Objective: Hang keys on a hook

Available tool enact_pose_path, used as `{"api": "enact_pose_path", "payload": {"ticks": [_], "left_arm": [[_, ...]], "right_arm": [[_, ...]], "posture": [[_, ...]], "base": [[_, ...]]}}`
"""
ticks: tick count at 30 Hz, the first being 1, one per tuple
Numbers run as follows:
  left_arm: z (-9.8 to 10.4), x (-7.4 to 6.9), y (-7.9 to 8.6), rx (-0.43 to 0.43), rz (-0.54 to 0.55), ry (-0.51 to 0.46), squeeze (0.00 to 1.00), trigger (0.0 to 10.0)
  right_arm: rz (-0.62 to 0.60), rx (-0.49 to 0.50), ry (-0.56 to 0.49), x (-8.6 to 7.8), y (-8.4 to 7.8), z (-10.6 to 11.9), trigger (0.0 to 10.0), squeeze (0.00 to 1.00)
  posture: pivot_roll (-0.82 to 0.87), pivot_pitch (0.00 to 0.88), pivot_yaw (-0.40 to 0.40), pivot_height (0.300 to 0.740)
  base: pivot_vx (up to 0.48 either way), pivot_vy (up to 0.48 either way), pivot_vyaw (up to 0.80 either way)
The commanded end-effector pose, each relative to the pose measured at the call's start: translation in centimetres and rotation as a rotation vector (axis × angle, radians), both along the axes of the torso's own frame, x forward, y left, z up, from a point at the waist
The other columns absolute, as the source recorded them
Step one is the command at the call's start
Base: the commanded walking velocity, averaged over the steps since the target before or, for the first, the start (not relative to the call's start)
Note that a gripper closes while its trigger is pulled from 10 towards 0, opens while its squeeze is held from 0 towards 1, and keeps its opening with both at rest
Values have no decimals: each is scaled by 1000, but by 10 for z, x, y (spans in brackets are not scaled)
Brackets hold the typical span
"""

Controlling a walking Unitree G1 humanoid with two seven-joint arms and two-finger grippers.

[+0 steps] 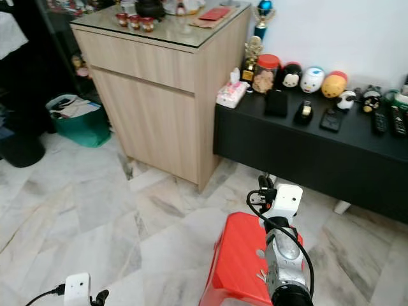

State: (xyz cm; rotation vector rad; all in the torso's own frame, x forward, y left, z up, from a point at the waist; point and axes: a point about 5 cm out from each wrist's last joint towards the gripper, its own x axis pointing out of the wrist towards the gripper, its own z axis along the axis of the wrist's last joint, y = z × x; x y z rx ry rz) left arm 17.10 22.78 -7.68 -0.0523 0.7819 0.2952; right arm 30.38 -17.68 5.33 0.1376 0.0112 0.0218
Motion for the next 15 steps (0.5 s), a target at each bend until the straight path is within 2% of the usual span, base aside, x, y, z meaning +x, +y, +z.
{"api": "enact_pose_path", "payload": {"ticks": [1, 9, 15], "left_arm": [[-4, -6, -1, -9, 13, 29, 0, 10000], [2, 6, 1, -6, 2, 3, 0, 10000], [2, 6, 0, -11, 9, -2, 0, 10000]], "right_arm": [[-19, -17, -17, 0, -4, 3, 10000, 0], [-37, -10, -6, 4, -4, 5, 10000, 0], [-29, -24, 4, 3, -2, 4, 10000, 0]], "posture": [[15, 0, -24, 740], [14, 0, -21, 740], [10, 0, -24, 740]], "base": [[0, 0, 0], [0, 0, 0], [0, 0, 0]]}}
